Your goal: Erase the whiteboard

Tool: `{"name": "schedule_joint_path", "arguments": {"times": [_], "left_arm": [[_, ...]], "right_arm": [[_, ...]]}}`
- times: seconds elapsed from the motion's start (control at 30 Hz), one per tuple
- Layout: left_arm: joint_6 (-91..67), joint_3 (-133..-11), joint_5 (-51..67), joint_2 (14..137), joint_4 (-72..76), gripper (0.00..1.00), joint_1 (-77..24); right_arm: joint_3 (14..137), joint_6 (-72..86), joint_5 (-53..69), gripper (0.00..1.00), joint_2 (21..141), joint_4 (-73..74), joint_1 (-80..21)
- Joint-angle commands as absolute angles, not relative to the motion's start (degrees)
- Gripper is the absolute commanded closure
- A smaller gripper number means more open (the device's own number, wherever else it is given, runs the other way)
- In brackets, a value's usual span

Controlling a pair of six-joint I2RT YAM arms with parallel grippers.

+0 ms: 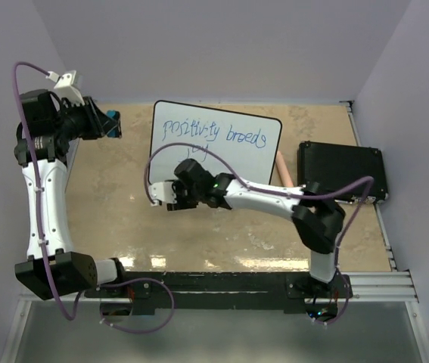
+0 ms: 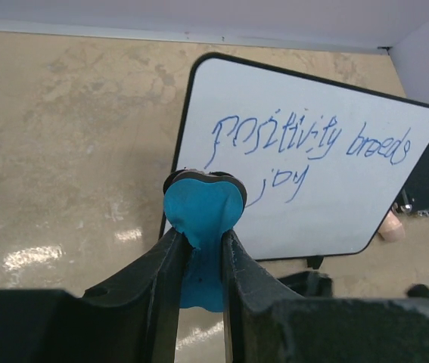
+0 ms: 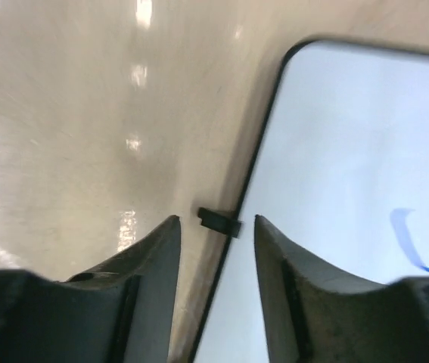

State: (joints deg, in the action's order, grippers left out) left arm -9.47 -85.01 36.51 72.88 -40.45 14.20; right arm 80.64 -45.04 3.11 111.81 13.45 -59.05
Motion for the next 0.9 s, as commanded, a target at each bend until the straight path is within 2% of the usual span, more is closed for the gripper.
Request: {"name": "schedule_joint_path", "arguments": {"times": [0.0, 0.1, 0.2, 0.27, 0.37, 0.47, 0.53, 0.6, 0.73, 0.8, 0.87], "left_arm": [[-11.3, -90.6, 36.2, 75.2, -36.5, 1.00, 15.6], [-10.3, -90.4, 36.5, 75.0, -33.9, 1.00, 14.9], [-5.5, -90.1, 32.5, 74.9, -34.2, 1.00, 10.4], [-0.9, -89.5, 26.8, 74.9, -35.1, 1.00, 4.7], [2.5, -86.8, 26.4, 73.9, -34.3, 1.00, 1.6], [11.0, -85.7, 32.9, 73.2, -35.1, 1.00, 1.3], [15.0, -83.9, 37.8, 71.8, -35.2, 1.00, 1.0], [14.1, -82.6, 35.8, 71.0, -33.1, 1.00, 0.9], [15.8, -83.7, 36.7, 73.2, -34.3, 1.00, 0.7], [16.9, -83.8, 38.7, 74.3, -34.3, 1.00, 0.5], [19.6, -83.8, 39.7, 74.7, -34.2, 1.00, 0.4]], "right_arm": [[84.0, -32.9, 17.0, 0.44, 97.1, 17.6, -55.5], [89.4, -22.4, 28.2, 0.29, 93.2, 22.7, -47.0], [92.0, -14.4, 35.8, 0.22, 89.8, 24.4, -36.8], [93.1, -12.1, 37.9, 0.20, 87.7, 26.7, -30.7], [94.0, -9.9, 43.9, 0.17, 86.9, 31.7, -21.9], [91.5, -5.6, 50.9, 0.17, 86.9, 32.8, -11.3], [89.5, -4.8, 61.5, 0.17, 87.7, 33.2, -3.5], [89.3, -7.1, 68.3, 0.16, 89.2, 35.0, 0.9], [90.0, -9.3, 65.4, 0.12, 90.2, 39.5, 3.1], [89.3, -8.8, 65.8, 0.01, 90.4, 39.1, 4.2], [89.8, -8.5, 66.9, 0.01, 91.1, 38.5, 4.7]]}}
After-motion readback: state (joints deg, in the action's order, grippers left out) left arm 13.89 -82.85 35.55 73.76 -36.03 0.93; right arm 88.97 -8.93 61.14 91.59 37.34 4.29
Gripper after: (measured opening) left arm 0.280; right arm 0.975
